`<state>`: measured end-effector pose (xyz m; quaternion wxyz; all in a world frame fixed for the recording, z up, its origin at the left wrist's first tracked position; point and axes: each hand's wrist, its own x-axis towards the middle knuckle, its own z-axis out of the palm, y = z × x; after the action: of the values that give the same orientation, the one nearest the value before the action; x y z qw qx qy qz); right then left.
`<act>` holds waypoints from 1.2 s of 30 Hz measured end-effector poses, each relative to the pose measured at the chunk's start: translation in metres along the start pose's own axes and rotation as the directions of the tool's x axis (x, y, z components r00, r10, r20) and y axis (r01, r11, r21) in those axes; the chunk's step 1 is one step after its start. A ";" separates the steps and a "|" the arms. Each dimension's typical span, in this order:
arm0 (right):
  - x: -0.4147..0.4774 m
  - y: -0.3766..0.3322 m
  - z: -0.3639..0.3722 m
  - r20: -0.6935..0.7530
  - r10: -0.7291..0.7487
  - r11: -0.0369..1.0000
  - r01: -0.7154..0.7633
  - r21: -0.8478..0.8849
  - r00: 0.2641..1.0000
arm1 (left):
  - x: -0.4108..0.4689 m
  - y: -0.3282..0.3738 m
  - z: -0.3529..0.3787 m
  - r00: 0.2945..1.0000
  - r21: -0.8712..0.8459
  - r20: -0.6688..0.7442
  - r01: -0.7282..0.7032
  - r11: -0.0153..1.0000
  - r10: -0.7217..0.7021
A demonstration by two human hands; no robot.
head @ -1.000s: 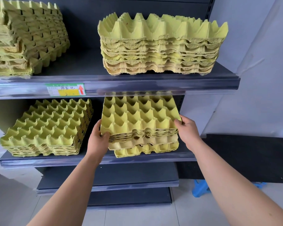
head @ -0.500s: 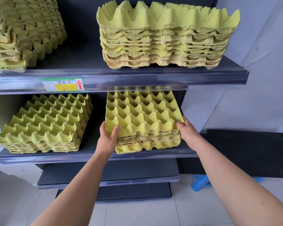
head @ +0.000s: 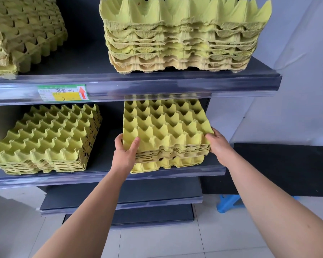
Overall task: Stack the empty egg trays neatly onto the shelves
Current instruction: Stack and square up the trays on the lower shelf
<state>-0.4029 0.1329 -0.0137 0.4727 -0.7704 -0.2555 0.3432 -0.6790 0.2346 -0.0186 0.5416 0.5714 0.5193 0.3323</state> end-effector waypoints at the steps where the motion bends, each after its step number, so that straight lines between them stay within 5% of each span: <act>1: 0.002 0.005 -0.001 0.025 0.019 0.999 -0.018 -0.044 0.999 | 0.000 -0.003 0.002 1.000 0.017 0.008 0.016 1.000 -0.016; 5: 0.006 0.011 0.001 0.077 0.052 0.995 -0.045 -0.087 0.996 | 0.001 -0.012 0.003 1.000 0.037 0.009 0.016 0.999 -0.016; 10: 0.010 0.000 0.001 -0.023 0.005 0.999 -0.006 -0.048 1.000 | 0.010 0.000 0.001 0.997 -0.009 -0.055 -0.046 0.999 0.045; 20: 0.025 0.018 0.002 0.116 0.019 0.999 -0.024 0.039 0.993 | 0.011 -0.009 -0.005 0.989 -0.101 0.108 0.113 0.989 -0.102; 36: 0.007 -0.014 -0.005 0.012 -0.130 0.968 0.124 0.216 0.991 | 0.008 0.025 -0.003 0.996 -0.074 -0.043 -0.082 0.994 0.079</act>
<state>-0.3950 0.1409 -0.0017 0.5708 -0.6922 -0.2721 0.3479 -0.6742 0.2463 0.0043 0.5386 0.5643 0.4935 0.3846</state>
